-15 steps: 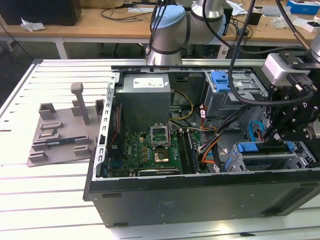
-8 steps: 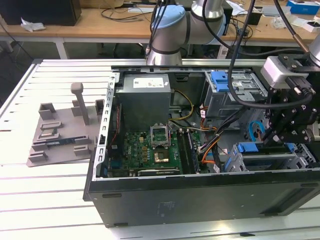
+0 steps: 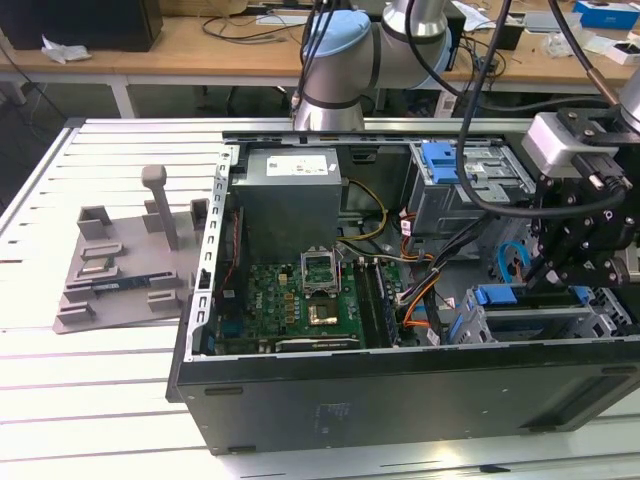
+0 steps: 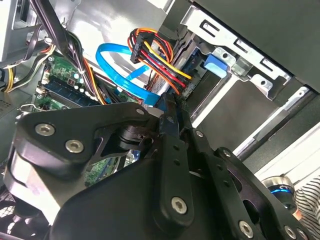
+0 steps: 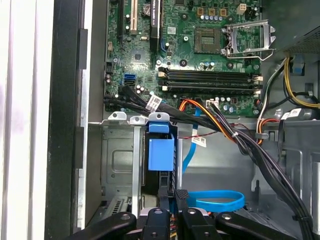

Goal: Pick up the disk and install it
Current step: 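Insert the second disk wire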

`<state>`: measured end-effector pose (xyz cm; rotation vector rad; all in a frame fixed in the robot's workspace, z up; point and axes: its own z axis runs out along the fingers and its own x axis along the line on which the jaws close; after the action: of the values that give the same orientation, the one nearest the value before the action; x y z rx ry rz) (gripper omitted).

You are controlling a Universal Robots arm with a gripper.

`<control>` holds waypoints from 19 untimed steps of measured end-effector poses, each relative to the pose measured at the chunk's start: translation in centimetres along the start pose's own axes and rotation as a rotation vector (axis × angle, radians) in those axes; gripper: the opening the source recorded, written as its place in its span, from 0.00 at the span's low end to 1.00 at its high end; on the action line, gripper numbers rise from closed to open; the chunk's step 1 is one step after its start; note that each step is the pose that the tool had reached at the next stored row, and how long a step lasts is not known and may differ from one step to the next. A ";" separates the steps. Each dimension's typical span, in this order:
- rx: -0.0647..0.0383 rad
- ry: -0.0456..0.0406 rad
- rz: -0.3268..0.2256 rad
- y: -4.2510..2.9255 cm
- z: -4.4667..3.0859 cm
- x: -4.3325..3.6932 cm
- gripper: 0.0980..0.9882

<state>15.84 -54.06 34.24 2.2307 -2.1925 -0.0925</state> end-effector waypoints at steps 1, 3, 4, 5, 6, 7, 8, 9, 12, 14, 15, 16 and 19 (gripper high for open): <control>0.000 0.0002 0.000 0.01 -0.22 -0.01 0.07; 0.000 0.0004 0.000 0.03 -0.49 -0.02 0.07; 0.000 0.0029 0.000 0.03 -0.49 -0.03 0.07; 0.000 0.0067 0.000 0.03 -0.51 -0.03 0.07; -0.001 0.0115 0.001 0.03 -0.50 -0.02 0.07; -0.001 0.0172 0.001 0.04 -0.49 -0.02 0.07; -0.002 0.0200 0.001 0.03 -0.49 -0.02 0.07; -0.002 0.0206 0.001 0.03 -0.49 -0.02 0.07; -0.003 0.0205 0.001 -0.02 -0.37 -0.19 0.07; -0.004 0.0210 0.001 -0.03 -0.26 -0.19 0.07; -0.004 0.0211 0.001 -0.03 -0.21 -0.19 0.07; -0.004 0.0211 0.001 -0.04 -0.17 -0.19 0.07; -0.005 0.0217 0.001 -0.05 0.00 -0.18 0.07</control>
<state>15.89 -53.87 34.25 2.2174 -2.1805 -0.0728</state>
